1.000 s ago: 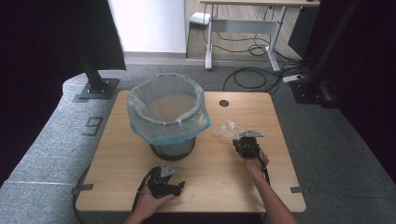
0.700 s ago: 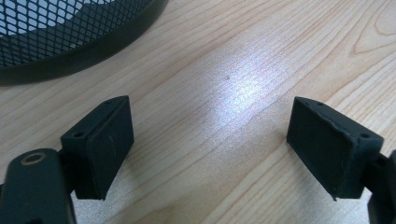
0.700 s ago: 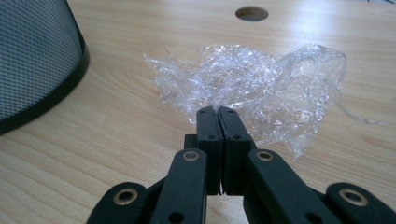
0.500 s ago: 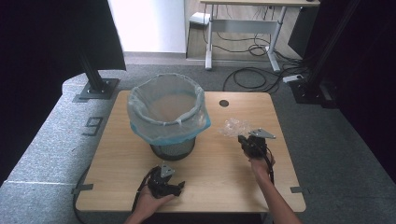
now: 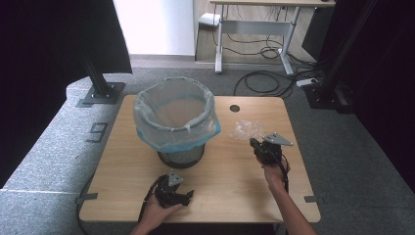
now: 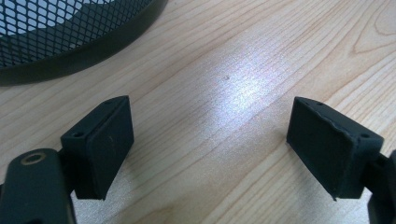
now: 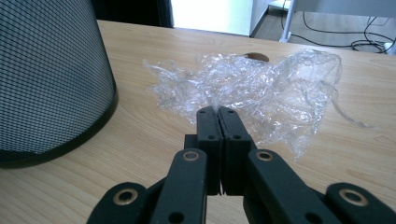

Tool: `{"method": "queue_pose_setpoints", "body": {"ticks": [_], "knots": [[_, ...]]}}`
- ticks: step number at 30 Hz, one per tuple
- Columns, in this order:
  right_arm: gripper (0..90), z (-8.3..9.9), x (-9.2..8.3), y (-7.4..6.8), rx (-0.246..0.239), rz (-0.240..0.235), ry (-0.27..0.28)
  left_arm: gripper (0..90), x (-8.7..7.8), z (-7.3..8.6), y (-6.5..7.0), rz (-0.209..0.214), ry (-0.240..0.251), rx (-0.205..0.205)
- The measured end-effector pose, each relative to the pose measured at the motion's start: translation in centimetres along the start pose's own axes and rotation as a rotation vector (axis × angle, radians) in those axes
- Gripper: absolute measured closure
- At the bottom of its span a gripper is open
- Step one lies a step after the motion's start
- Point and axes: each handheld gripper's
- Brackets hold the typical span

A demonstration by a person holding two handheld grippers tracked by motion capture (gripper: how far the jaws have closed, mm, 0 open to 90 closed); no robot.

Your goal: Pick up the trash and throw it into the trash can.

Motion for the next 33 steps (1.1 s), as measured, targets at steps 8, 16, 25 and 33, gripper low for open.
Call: {"method": "queue_pose_setpoints", "body": {"ticks": [8, 16, 25, 33], "knots": [[87.8, -0.6, -1.0, 0.1, 0.012, -0.003, 0.024, 14.7, 0.0, 0.0, 0.0, 0.0, -0.001, 0.001], [87.8, -1.4, -2.0, 0.1, 0.023, -0.011, 0.076, 14.7, 0.0, 0.0, 0.1, 0.002, 0.001, 0.0], [87.8, -2.5, -2.9, -0.1, 0.032, -0.028, 0.12, 14.7, 0.0, 0.0, 0.1, 0.001, -0.001, 0.004], [87.8, -3.5, -3.9, 0.2, 0.055, -0.043, 0.16, 14.7, 0.0, 0.0, 0.1, 0.003, -0.001, 0.002]]}}
Point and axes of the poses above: each handheld gripper's, and its own axes: x roughly forward along the jaws, z roughly out of its underside, y roughly to its right, and after that the axes turned 15 degrees about -x, right-handed
